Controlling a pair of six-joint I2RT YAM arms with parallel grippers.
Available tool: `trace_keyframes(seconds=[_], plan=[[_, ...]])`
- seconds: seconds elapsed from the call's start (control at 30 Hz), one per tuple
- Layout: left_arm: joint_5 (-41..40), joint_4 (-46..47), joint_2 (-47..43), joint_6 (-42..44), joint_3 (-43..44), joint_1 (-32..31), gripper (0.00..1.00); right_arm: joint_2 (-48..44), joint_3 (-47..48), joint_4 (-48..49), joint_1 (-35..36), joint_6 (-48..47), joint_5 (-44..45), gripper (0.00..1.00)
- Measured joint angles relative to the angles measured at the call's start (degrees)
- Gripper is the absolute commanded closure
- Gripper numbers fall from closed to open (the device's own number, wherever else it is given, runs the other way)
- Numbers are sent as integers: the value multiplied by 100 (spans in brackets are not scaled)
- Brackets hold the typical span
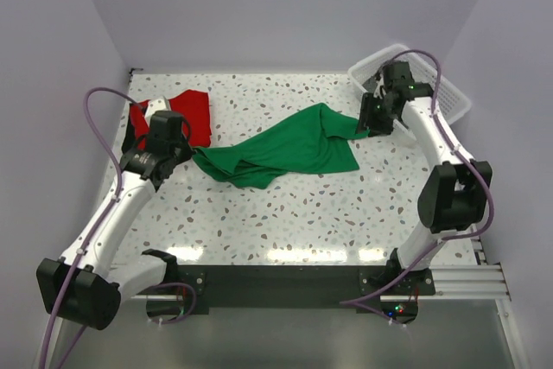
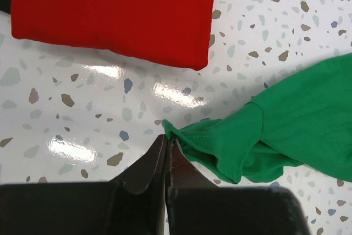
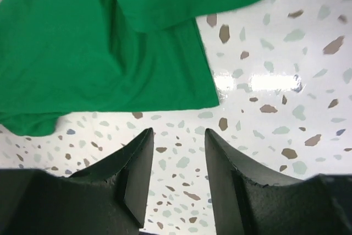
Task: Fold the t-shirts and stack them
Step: Flatten the tshirt out
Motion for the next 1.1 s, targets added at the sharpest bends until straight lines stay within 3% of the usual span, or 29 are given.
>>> trace_keyframes(seconds=[0.37, 0.93, 1.1], plan=[[186, 42, -105, -9, -160, 4, 100, 557, -1912, 376, -2, -35, -326, 55], [214, -2, -258, -9, -170, 4, 100, 1141, -1786, 1250, -122, -35, 9, 59], [214, -42, -258, -9, -170, 4, 100, 1222, -1690, 1355, -122, -37, -20, 65]])
